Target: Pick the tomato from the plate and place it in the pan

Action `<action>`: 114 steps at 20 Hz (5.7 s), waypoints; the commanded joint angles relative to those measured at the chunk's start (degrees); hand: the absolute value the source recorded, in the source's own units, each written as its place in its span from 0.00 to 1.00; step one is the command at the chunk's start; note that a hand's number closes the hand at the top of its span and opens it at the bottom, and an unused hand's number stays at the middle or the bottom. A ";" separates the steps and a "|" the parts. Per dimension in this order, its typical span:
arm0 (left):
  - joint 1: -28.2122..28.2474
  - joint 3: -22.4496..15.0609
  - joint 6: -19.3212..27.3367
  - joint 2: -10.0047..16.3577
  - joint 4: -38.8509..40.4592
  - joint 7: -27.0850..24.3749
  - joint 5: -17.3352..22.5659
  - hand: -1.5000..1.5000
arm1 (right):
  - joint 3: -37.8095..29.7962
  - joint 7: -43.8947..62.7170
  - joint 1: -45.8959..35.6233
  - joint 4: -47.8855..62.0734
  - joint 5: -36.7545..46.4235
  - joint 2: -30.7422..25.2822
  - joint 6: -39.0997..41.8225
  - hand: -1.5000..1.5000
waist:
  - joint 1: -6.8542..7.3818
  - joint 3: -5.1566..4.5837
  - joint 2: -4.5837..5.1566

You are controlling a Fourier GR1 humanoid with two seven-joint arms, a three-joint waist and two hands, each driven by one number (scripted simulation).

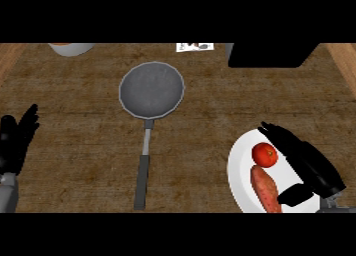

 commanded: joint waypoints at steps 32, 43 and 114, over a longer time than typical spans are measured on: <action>-0.75 1.01 -1.70 -4.39 -1.37 0.29 -4.24 0.50 | -5.32 -9.82 -37.92 44.75 12.50 -4.58 -2.90 1.00 | 1.88 0.16 0.61; -2.19 1.75 -2.05 -3.40 -3.18 4.06 -4.09 0.50 | -10.32 -13.85 -47.00 36.59 2.47 3.46 -8.93 1.00 | 0.80 0.11 0.09; -4.58 -0.39 -1.52 -6.77 0.01 0.85 -6.45 0.50 | -27.89 -17.05 -68.50 83.43 -33.90 4.75 -15.83 0.00 | 4.88 0.21 1.95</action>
